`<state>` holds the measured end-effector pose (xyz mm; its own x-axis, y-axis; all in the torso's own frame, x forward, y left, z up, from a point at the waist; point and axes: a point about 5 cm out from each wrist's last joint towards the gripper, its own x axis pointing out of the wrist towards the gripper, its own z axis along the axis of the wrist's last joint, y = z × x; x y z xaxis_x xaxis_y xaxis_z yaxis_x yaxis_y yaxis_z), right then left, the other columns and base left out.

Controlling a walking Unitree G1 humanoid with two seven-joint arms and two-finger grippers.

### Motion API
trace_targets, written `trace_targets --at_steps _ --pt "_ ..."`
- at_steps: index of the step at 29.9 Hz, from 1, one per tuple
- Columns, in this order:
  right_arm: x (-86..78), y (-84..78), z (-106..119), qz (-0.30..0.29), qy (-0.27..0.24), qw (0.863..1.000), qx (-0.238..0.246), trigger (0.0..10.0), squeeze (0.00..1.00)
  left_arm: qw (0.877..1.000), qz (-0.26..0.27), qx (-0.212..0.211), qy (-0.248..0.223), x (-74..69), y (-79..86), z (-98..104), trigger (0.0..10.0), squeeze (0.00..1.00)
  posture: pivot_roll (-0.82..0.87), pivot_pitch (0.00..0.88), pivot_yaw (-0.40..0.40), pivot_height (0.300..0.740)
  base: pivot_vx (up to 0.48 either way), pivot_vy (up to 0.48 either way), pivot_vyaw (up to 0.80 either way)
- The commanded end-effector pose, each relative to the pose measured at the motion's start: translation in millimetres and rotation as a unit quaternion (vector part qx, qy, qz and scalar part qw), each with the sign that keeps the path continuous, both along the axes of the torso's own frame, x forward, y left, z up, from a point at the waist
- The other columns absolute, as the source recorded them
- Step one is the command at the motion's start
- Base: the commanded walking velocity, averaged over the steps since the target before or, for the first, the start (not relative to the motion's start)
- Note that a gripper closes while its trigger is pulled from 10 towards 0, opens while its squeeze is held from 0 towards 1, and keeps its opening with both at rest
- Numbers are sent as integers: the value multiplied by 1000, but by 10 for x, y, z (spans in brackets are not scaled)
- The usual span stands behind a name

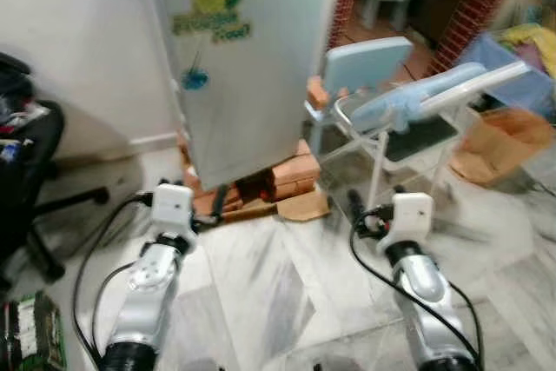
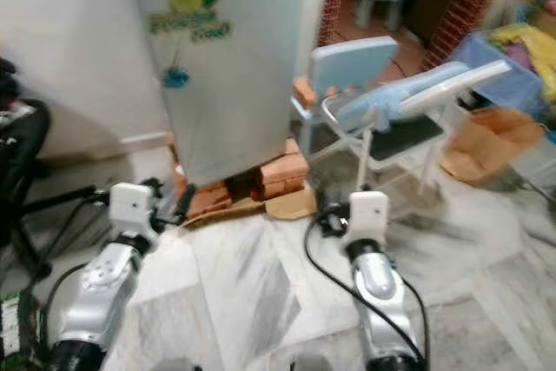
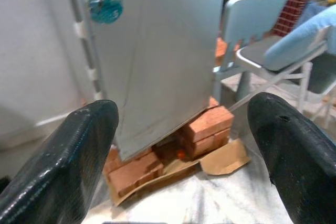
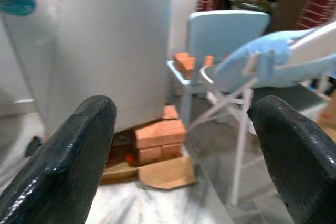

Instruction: Restocking fridge

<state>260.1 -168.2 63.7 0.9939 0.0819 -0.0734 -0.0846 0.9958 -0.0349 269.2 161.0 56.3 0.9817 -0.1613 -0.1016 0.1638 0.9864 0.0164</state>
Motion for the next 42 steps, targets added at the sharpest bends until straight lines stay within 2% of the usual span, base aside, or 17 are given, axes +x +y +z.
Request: trace_targets --at_steps 1,5,16,20,27,32,38,42 --pt "10 -90 42 -13 -8 1000 -7 10000 0 1000 -16 -10 -3 20 -95 20 10000 0 -28 0 2 740 0 480 -600" --pt "-13 -76 25 -14 -6 1000 -5 10000 0 1000 -16 -11 -3 8 -84 13 10000 0 -27 0 2 740 0 480 -527" --pt "-16 -59 26 -13 -8 1000 -7 10000 0 1000 -24 -19 -7 14 -92 22 10000 0 -25 0 -1 740 0 480 0" --pt "-13 -72 31 -17 -10 1000 -7 10000 0 999 -30 -24 -6 10 -80 23 10000 0 -23 0 -3 740 349 330 0" --pt "-21 -66 32 -17 -10 1000 -7 10000 0 999 -44 -16 -17 21 -89 49 10000 0 -26 0 -2 740 368 306 -612" --pt "-25 -78 40 -19 -13 1000 -7 10000 0 998 -59 -7 -25 20 -125 68 10000 0 -28 0 -5 740 466 0 -195" --pt "-21 -80 55 -20 -16 1000 -9 10000 0 999 -45 -12 -9 26 -122 30 10000 0 -29 0 -7 740 469 0 0" --pt "-15 -79 60 -20 -16 1000 -11 10000 0 999 -41 -21 -4 33 -126 18 10000 0 -28 0 -11 740 328 344 0"
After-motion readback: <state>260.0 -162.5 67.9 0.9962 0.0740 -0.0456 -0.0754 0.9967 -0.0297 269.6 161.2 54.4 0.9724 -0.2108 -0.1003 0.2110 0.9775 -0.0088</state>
